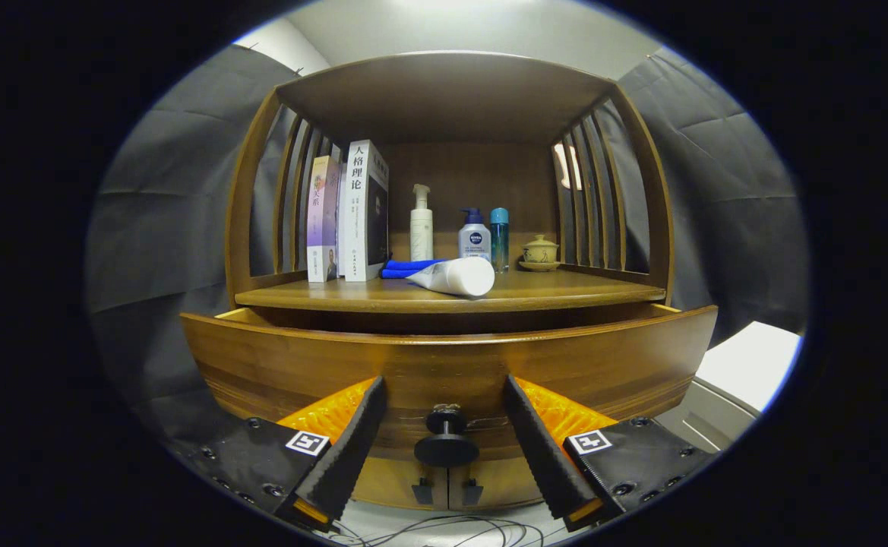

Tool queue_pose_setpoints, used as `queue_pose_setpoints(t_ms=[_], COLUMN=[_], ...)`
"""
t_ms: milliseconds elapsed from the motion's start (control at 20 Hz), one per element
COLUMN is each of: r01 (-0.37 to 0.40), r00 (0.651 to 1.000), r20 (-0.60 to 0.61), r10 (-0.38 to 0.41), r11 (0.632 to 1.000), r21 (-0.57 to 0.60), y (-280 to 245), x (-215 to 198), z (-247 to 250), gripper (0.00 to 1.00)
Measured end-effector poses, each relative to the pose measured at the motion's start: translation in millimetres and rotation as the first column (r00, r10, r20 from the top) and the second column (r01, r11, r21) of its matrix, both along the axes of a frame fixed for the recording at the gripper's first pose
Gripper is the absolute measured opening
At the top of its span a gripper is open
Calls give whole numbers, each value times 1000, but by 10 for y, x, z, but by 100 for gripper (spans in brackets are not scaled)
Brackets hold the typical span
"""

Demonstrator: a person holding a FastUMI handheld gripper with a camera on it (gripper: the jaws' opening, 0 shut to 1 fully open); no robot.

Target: Pull open the drawer, take out the items inside it, and place them on the countertop above the cabinet.

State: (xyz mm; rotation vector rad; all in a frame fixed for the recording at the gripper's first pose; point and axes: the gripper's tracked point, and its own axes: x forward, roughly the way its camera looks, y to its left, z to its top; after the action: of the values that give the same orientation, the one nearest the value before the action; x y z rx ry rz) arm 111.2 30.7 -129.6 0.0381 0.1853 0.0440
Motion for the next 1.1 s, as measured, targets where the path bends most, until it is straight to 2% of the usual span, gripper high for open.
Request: queue_pose_setpoints(t_ms=[1100], r01=[-50], r00=[999], r20=[-2], r10=[50], r11=[998], r21=[-41], y=[-34], x=[672], z=[-67], gripper=[97])
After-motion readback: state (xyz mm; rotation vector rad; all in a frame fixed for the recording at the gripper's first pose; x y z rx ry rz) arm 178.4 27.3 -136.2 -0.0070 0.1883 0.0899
